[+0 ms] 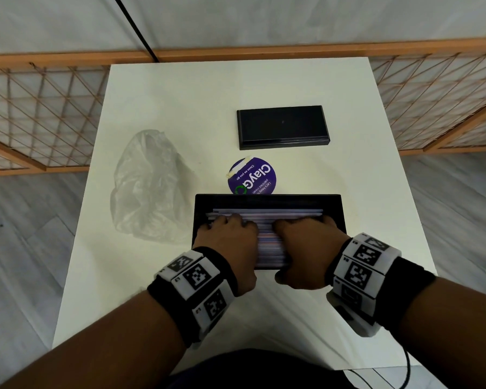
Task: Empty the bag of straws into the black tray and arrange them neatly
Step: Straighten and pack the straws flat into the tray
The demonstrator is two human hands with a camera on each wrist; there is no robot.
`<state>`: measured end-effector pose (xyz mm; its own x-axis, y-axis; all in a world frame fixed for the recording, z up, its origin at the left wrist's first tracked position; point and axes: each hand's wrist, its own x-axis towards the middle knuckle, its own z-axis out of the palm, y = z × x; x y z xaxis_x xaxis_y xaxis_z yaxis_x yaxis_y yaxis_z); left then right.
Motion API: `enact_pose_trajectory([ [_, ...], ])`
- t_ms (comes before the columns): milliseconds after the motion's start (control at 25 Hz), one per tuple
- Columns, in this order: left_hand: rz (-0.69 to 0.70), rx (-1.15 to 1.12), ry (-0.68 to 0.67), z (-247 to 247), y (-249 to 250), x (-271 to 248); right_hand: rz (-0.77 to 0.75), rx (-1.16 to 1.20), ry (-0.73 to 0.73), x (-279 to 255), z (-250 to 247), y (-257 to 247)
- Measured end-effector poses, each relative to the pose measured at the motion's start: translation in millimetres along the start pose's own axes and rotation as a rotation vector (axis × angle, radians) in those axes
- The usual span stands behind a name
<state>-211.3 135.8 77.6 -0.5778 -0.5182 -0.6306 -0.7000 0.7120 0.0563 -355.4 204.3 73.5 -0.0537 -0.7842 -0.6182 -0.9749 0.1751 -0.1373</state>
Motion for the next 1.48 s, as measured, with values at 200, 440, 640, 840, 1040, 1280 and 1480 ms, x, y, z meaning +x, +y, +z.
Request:
enact_pose_trajectory([
  [200, 0.0, -0.028, 0.006, 1.4, 0.0, -2.9, -0.025, -0.027, -0.016, 0.8, -5.3, -3.7],
  [440, 0.042, -0.101, -0.002, 1.5, -7.0, 2.3, -0.027, 0.028, -0.034, 1.9, -2.5, -3.8],
  [640, 0.025, -0.098, -0.024, 2.4, -8.0, 2.9, -0.027, 0.032, -0.023, 0.1, -3.3, -3.2],
  [840, 0.015, -0.074, -0.011, 2.6, -7.2, 1.3, -0.024, -0.023, -0.011, 0.7, -6.0, -6.0],
  [1040, 0.046, -0.096, 0.003, 1.5, -8.2, 0.6, -0.019, 0.027, -0.024, -1.6, -7.5, -6.4],
  [1280, 0.075, -0.046, 0.02, 0.4, -0.5, -3.6, -0.025, -0.035, -0.016, 0.7, -9.1, -7.9],
  [1480, 0.066, -0.108, -0.027, 1.1, -2.8, 3.4, -0.011, 0.034, -0.085, 0.5, -8.3, -6.7],
])
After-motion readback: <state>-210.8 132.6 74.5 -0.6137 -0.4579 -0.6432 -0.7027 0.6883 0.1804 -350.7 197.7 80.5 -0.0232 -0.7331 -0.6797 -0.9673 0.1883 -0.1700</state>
